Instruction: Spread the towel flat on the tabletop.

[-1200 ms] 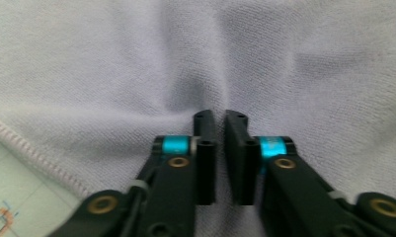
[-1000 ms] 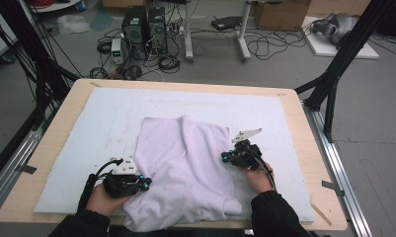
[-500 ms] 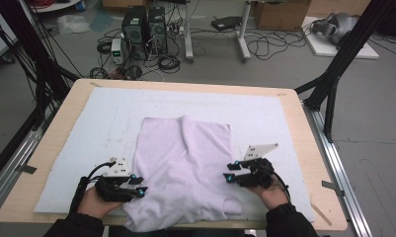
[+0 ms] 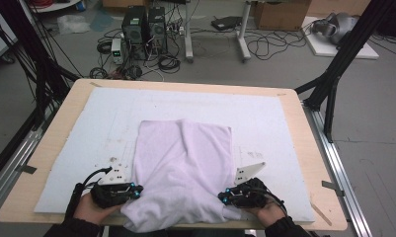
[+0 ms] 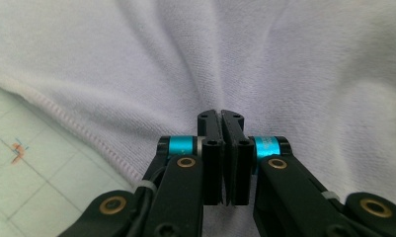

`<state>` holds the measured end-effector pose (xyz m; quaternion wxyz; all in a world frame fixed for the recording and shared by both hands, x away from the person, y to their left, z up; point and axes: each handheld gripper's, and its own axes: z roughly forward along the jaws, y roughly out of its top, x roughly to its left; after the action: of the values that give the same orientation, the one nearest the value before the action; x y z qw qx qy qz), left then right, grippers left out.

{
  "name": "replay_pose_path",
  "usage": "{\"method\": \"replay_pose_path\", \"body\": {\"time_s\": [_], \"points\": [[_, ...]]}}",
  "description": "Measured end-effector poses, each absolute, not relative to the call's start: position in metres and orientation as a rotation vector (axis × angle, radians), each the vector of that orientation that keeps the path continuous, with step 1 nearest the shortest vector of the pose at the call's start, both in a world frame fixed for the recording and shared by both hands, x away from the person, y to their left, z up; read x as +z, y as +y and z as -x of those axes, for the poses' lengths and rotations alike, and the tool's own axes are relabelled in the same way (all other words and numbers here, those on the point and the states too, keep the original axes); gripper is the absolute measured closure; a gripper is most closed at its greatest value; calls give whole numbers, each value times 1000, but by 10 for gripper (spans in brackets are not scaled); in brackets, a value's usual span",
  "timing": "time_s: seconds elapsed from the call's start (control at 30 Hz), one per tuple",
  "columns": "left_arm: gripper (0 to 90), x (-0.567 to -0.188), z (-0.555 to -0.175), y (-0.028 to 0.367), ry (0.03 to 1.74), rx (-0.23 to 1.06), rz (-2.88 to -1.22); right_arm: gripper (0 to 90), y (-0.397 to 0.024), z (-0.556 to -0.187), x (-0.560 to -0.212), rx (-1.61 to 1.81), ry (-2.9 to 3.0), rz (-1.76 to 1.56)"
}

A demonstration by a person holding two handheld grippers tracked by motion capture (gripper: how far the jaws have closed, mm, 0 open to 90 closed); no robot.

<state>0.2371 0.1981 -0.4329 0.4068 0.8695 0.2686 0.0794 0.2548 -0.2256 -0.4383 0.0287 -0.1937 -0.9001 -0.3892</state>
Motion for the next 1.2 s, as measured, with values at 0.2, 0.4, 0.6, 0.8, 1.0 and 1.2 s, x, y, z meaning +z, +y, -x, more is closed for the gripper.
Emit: {"method": "replay_pose_path", "body": {"time_s": [0.2,0.4,0.6,0.8,1.0,1.2], "points": [[655,-413,-273,208,714,241,-2106,637,-239,-290,-411,-1338,-2835,735],[634,-410,-343,200,831,331,-2077,564,-248,-365,-406,-1423,-2826,953],[667,-429,-384,194,959,391,-2073,557,-248,-409,-431,-1360,-2845,1088],[870,-443,-393,188,1015,431,-2101,786,-253,-418,-445,-1308,-2829,1173],[888,-436,-393,191,1022,496,-2078,879,-251,-420,-432,-1290,-2877,1173],[889,-388,-416,189,1008,604,-1983,882,-257,-444,-383,-1348,-2927,1203]]}}
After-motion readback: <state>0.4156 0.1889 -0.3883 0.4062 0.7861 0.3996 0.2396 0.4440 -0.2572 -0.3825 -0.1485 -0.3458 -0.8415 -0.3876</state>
